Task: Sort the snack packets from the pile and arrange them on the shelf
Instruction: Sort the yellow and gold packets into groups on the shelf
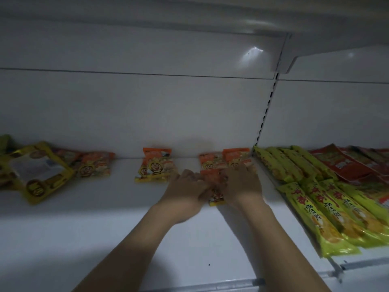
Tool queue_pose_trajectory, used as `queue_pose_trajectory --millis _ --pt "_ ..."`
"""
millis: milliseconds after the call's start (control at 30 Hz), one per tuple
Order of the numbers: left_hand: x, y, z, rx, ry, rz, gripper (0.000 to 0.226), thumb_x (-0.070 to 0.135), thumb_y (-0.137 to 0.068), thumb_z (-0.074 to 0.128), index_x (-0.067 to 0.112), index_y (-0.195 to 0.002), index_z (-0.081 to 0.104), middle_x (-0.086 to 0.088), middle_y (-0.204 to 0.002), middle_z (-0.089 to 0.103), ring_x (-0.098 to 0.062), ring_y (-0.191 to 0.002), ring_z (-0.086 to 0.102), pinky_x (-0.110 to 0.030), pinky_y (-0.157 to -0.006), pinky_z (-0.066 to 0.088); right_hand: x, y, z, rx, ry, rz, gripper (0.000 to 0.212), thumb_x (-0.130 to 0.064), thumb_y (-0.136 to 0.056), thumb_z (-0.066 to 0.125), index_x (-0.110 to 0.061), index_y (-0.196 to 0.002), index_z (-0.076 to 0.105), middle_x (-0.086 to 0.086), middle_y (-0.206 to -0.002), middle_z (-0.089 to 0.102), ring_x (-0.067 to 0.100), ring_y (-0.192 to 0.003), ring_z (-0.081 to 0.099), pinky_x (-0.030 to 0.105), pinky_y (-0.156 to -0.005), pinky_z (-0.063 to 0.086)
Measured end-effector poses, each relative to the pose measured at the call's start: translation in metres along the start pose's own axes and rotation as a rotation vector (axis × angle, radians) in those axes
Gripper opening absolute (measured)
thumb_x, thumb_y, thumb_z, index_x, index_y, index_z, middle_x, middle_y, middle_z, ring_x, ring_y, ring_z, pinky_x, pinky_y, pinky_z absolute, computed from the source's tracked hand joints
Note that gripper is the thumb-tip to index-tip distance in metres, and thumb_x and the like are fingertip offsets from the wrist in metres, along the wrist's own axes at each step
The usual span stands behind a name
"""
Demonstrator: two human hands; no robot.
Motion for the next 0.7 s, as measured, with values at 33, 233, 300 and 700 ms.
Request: queue_pose_trajectory --millis 33,233,300,700 --pt "0.000 -0.001 0.005 -0.007 -0.012 0.000 0.039 0.041 -0.104 0.027 0.039 -0.136 0.050 0.009 -0.141 0.049 -0.022 -0.131 0.034 -0.045 -0.103 0.027 -0.002 0.002 0.000 0.024 0.059 -0.046 0.037 -0.045 -0.096 0.049 -0.034 -0.131 0.055 0.003 -0.143 0.042 0.029 -0.133 0.035 0.038 -0.107 0.029" --pt "-0.006 -0.001 0.017 0.031 -0.010 0.028 0.039 0.038 -0.105 0.029 0.037 -0.137 0.049 0.012 -0.147 0.046 -0.021 -0.129 0.038 -0.043 -0.093 0.029 -0.010 0.003 0.010 -0.090 -0.047 -0.261 0.042 -0.042 -0.096 0.045 -0.051 -0.137 0.047 -0.014 -0.143 0.049 0.019 -0.132 0.042 0.037 -0.105 0.036" --pt "-0.004 0.002 0.016 0.042 -0.040 0.046 0.044 0.040 -0.103 0.024 0.034 -0.139 0.049 0.011 -0.146 0.048 -0.022 -0.130 0.038 -0.042 -0.094 0.029 -0.008 0.002 0.012 -0.107 -0.037 -0.237 0.041 -0.037 -0.100 0.038 -0.051 -0.138 0.046 -0.013 -0.144 0.048 0.019 -0.131 0.041 0.035 -0.101 0.037" --pt "-0.099 0.006 -0.032 0.238 -0.101 -0.600 0.058 0.057 -0.090 0.048 0.014 -0.129 0.050 -0.014 -0.120 0.058 -0.035 -0.116 0.052 -0.044 -0.094 0.041 -0.086 -0.011 -0.023 0.031 -0.247 -0.364 0.041 -0.037 -0.101 0.048 -0.028 -0.141 0.050 0.002 -0.136 0.058 0.022 -0.127 0.052 0.031 -0.103 0.038"
Point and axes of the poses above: each hand's wrist, its own y-axis away from the middle knuckle, its own z-axis out of the palm, x = y × z, the point moved 3 cm from there along -y, towards the middle knuckle
